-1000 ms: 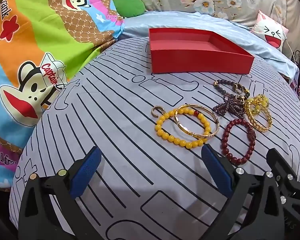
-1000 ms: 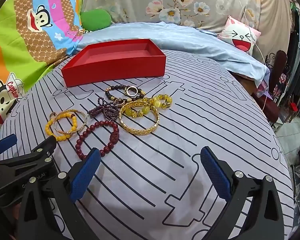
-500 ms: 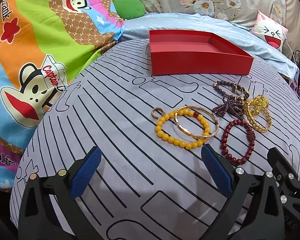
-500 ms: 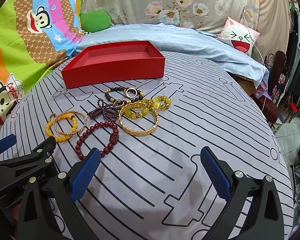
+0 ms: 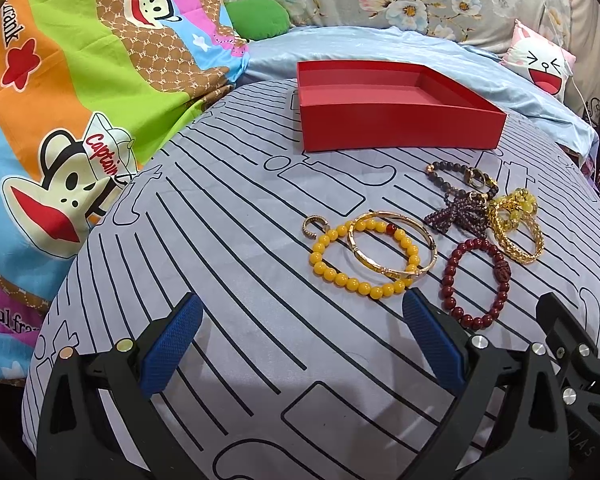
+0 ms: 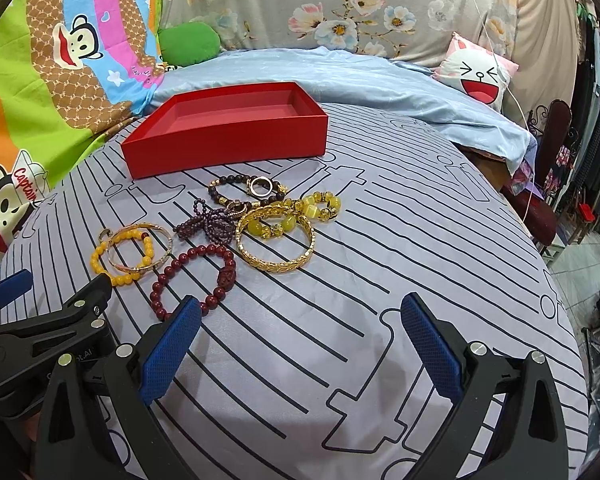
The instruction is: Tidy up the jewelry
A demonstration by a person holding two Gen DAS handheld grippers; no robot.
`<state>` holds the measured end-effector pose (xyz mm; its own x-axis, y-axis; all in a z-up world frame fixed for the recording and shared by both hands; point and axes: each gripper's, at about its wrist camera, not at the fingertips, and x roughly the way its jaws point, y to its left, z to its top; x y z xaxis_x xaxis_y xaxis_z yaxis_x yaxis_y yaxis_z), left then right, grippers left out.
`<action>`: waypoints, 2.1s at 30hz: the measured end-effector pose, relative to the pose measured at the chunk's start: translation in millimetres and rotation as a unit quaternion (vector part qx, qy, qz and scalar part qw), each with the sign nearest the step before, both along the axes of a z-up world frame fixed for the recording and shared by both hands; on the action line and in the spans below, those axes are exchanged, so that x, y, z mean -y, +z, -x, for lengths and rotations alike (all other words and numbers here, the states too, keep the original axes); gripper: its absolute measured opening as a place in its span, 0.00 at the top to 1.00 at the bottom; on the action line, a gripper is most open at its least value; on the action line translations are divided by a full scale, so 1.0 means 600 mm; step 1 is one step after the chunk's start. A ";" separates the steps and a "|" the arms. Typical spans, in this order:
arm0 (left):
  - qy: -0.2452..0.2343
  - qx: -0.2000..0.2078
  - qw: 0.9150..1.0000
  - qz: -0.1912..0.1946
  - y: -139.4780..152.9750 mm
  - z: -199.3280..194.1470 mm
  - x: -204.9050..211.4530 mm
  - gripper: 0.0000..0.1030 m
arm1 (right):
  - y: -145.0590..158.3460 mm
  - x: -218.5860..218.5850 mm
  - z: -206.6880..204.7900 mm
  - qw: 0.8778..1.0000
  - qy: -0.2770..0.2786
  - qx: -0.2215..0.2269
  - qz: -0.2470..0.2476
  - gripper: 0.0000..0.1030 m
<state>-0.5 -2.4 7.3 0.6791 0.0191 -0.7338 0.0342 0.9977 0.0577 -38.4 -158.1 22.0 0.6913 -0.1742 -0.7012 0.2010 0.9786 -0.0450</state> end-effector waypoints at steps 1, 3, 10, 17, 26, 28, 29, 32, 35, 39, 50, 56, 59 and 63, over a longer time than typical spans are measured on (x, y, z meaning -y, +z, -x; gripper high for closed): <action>0.000 0.000 1.000 0.000 0.000 0.000 0.000 0.07 | 0.001 0.000 0.000 1.000 0.000 0.000 0.000 0.06; 0.000 0.000 1.000 0.000 0.000 0.000 0.000 0.07 | -0.001 0.000 -0.001 1.000 0.001 0.000 0.001 0.06; 0.000 0.000 1.000 0.000 -0.001 0.001 0.001 0.07 | 0.001 0.000 0.001 1.000 0.000 0.000 0.001 0.06; 0.000 0.001 1.000 -0.001 -0.001 0.001 0.002 0.07 | -0.002 0.002 -0.001 1.000 0.001 0.000 0.000 0.06; 0.000 0.001 1.000 -0.001 -0.002 0.002 0.002 0.07 | -0.002 0.003 0.000 1.000 0.001 0.000 -0.001 0.06; 0.000 0.001 1.000 -0.001 -0.002 0.002 0.002 0.07 | -0.003 0.002 -0.001 1.000 0.001 0.000 -0.001 0.06; 0.000 0.001 1.000 -0.001 -0.002 0.002 0.002 0.07 | -0.002 0.002 0.000 1.000 0.001 0.000 -0.001 0.06; 0.000 0.001 1.000 -0.001 -0.002 0.002 0.003 0.07 | -0.002 0.002 0.000 1.000 0.001 0.000 -0.001 0.06; 0.000 0.001 1.000 -0.001 -0.002 0.002 0.003 0.07 | -0.002 0.003 0.000 1.000 0.001 0.000 -0.001 0.06; 0.000 0.002 1.000 -0.002 -0.001 0.003 0.003 0.07 | -0.002 0.003 -0.001 1.000 0.001 0.000 -0.001 0.06; 0.000 0.002 1.000 -0.003 -0.001 0.003 0.004 0.07 | -0.003 0.002 -0.001 1.000 0.001 0.000 -0.001 0.06; 0.000 0.002 1.000 -0.003 -0.002 0.003 0.004 0.07 | -0.003 0.002 -0.001 1.000 0.001 0.000 -0.001 0.06; 0.001 0.002 1.000 -0.002 -0.001 0.003 0.004 0.07 | -0.003 0.003 -0.001 1.000 0.000 0.000 -0.003 0.06; 0.002 0.000 1.000 0.000 0.002 0.001 0.001 0.07 | -0.003 0.009 0.001 1.000 -0.002 -0.002 -0.008 0.06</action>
<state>-1.1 -3.2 8.4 0.6786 0.0223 -0.7341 0.0293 0.9979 0.0574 -38.8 -163.3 20.0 0.6877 -0.1662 -0.7067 0.2052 0.9783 -0.0304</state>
